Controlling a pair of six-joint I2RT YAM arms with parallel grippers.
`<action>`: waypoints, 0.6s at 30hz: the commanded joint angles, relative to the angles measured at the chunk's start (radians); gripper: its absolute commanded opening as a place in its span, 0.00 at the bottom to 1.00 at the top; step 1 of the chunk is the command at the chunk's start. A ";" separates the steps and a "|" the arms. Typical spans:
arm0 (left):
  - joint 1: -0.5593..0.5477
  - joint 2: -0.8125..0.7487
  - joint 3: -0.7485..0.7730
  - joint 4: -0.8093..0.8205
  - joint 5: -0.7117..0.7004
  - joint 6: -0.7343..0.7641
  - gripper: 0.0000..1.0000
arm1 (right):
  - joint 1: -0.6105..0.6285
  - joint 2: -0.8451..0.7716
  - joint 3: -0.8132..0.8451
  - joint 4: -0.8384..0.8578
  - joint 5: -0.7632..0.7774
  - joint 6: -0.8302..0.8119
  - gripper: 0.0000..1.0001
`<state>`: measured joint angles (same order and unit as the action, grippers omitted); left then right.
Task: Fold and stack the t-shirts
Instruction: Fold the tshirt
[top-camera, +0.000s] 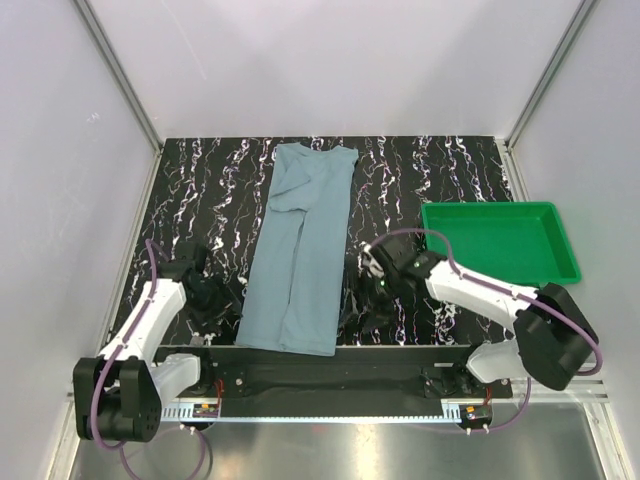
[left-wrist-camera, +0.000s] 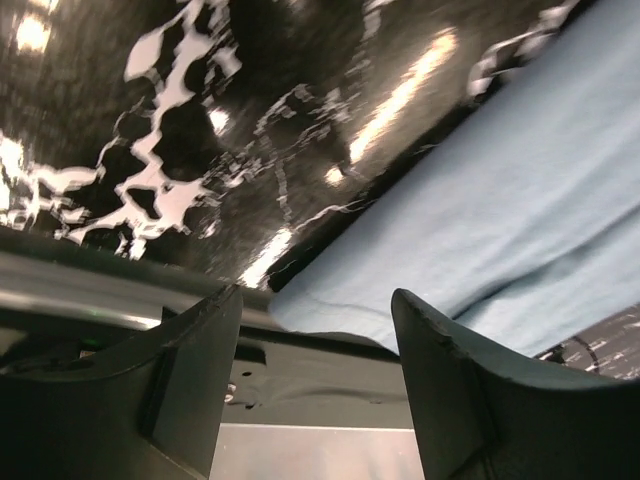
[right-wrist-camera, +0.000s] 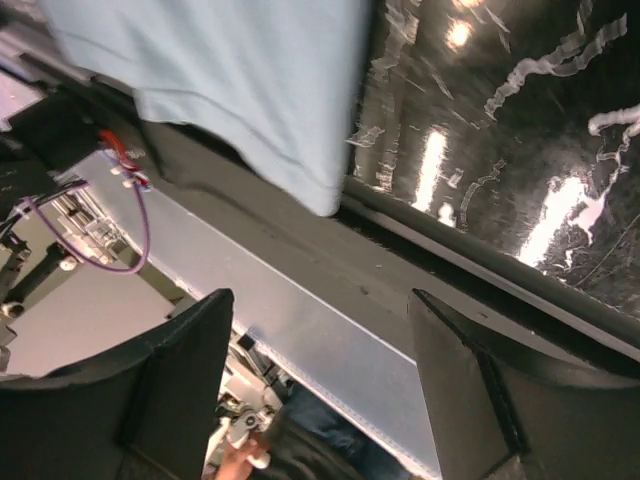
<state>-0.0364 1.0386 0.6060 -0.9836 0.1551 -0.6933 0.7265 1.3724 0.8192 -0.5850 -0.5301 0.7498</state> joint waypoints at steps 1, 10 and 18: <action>-0.020 -0.017 -0.009 -0.017 -0.034 -0.069 0.66 | 0.059 -0.056 -0.156 0.366 -0.073 0.239 0.77; -0.039 0.011 -0.121 0.060 0.024 -0.202 0.65 | 0.103 0.066 -0.301 0.674 -0.018 0.411 0.63; -0.053 0.005 -0.129 0.062 -0.008 -0.218 0.61 | 0.174 0.146 -0.316 0.755 0.080 0.552 0.57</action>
<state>-0.0807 1.0489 0.4740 -0.9424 0.1497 -0.8776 0.8673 1.5158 0.5129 0.0856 -0.5083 1.2110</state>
